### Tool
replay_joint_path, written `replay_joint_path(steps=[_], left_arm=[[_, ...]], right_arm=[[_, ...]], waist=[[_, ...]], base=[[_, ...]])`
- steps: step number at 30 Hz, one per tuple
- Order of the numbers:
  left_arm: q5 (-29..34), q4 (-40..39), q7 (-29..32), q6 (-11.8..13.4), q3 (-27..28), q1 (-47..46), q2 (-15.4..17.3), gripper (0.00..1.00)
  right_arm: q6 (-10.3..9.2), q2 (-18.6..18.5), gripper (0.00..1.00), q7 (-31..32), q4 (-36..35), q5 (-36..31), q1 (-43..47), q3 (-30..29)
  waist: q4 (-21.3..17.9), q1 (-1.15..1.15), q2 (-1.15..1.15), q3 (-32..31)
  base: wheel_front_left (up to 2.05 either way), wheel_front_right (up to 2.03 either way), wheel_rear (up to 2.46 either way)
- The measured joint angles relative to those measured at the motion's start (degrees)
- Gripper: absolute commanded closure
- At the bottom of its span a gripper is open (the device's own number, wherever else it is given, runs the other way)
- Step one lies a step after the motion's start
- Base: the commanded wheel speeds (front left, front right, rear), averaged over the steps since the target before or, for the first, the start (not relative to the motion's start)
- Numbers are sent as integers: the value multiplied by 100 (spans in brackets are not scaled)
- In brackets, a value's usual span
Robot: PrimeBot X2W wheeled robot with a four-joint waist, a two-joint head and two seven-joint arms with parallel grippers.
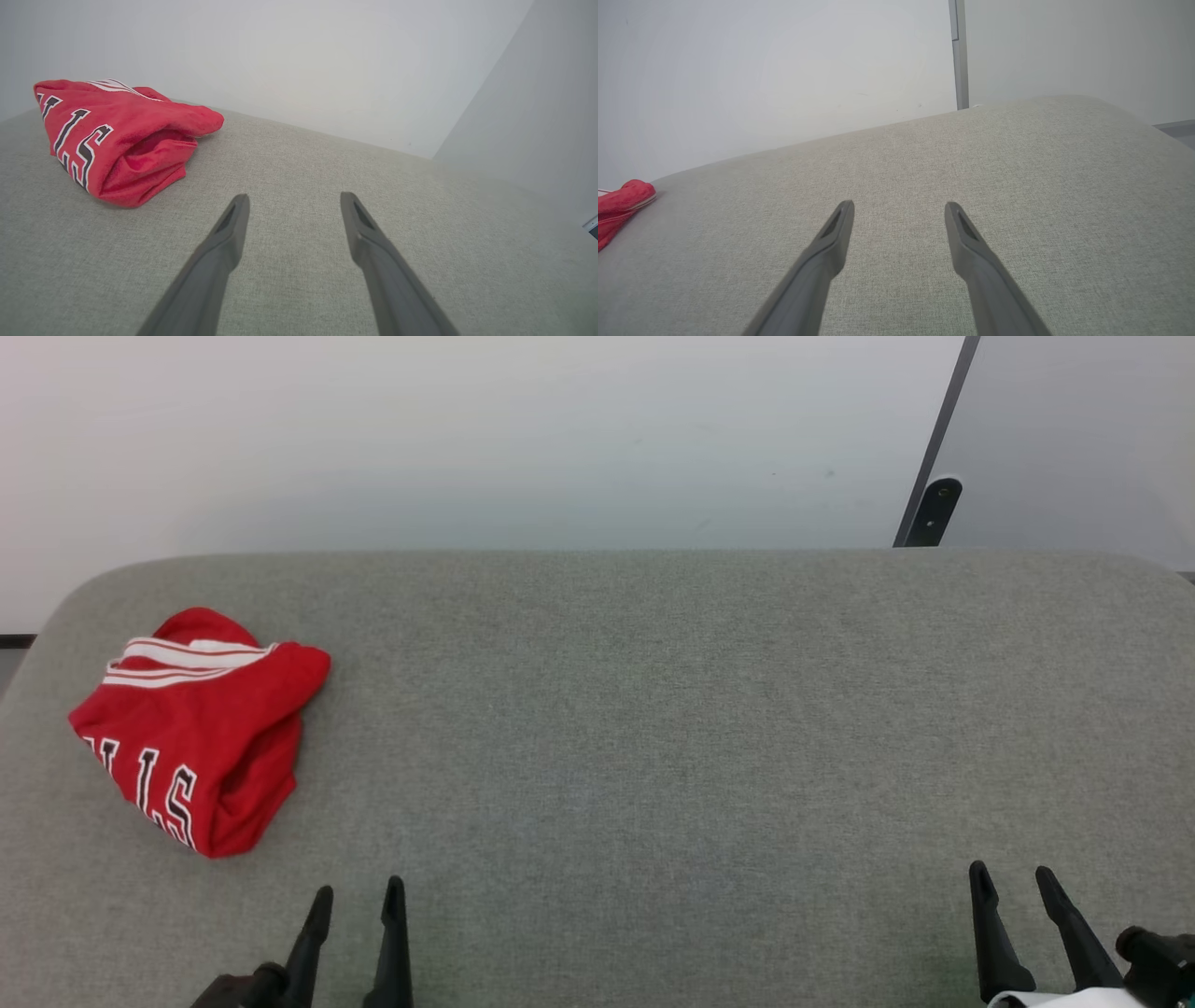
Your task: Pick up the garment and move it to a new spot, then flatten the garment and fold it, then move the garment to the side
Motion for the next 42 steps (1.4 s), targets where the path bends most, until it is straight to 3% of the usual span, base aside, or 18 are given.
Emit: replay_joint_path(steps=[29, 42], left_arm=[[911, 14, -316, 71, -14, 223, 9, 0], [776, 103, -331, 67, -26, 235, 11, 0]], right_arm=[[0, 75, 0, -404, 7, -829, 109, -73], [0, 89, 0, -435, 20, -766, 126, -58]], waist=[[28, 0, 0, 31], [229, 0, 0, -36]], base=[[0, 0, 0], [0, 0, 0]])
